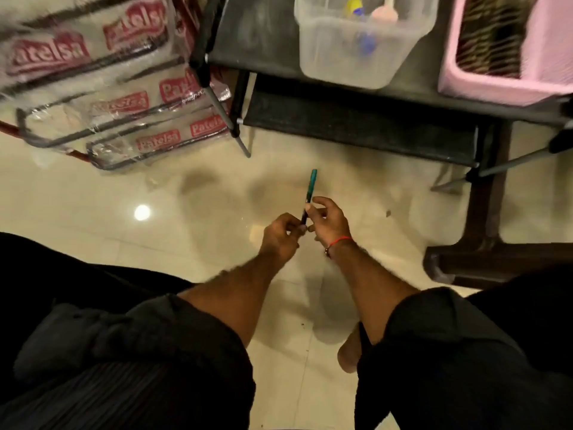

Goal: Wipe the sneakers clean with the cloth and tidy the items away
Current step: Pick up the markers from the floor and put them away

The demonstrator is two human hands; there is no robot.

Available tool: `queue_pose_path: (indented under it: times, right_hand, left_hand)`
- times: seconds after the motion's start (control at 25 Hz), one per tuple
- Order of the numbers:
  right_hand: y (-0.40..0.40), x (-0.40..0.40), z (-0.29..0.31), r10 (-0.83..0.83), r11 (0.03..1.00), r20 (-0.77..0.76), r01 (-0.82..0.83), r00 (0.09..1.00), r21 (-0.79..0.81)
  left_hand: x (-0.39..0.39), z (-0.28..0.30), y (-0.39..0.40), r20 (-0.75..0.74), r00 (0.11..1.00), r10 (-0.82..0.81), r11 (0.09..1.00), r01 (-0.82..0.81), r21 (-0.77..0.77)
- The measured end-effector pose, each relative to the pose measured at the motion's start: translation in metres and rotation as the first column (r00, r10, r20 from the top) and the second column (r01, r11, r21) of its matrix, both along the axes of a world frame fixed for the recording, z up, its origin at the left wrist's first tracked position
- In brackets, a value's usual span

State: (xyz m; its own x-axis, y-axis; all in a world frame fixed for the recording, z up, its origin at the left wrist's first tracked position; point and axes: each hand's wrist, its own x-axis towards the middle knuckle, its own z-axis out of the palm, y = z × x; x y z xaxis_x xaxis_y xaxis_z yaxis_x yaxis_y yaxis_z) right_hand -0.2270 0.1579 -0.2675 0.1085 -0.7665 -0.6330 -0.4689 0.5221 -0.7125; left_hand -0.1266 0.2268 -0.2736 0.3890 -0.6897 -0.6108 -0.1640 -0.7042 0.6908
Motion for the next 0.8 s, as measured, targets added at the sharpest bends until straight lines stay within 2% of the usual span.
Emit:
queue_pose_path:
  times: [0.08,0.16,0.32,0.44,0.56,0.68,0.8]
  right_hand:
    - [-0.014,-0.004,0.038,-0.082,0.988,-0.031,0.078,0.996,-0.134]
    - [-0.021,-0.015,0.075,-0.099,0.966,-0.035,0.087,0.995,-0.242]
    - [-0.04,-0.044,0.158,-0.105,0.892,-0.002,0.093,0.994,-0.442]
    - [-0.057,-0.086,0.24,-0.167,0.771,0.038,0.154,0.985,-0.618]
    - [-0.071,-0.154,0.309,-0.233,0.629,0.066,0.202,0.97,-0.75]
    - [-0.083,-0.236,0.362,-0.322,0.497,0.018,0.185,0.947,-0.848]
    - [-0.098,-0.325,0.406,-0.464,0.421,-0.006,0.215,0.886,-0.881]
  left_hand:
    - [-0.011,0.034,-0.011,0.029,0.991,-0.131,0.983,0.134,-0.128]
    - [-0.022,0.073,-0.02,0.091,0.967,-0.24,0.942,0.254,-0.22]
    - [-0.04,0.156,-0.041,0.232,0.917,-0.324,0.853,0.389,-0.348]
    - [-0.067,0.221,-0.068,0.339,0.873,-0.35,0.701,0.484,-0.524]
    - [-0.12,0.284,-0.099,0.364,0.843,-0.396,0.522,0.533,-0.666]
    - [-0.183,0.338,-0.125,0.418,0.807,-0.418,0.362,0.57,-0.738]
    - [-0.246,0.374,-0.152,0.534,0.741,-0.407,0.249,0.653,-0.715]
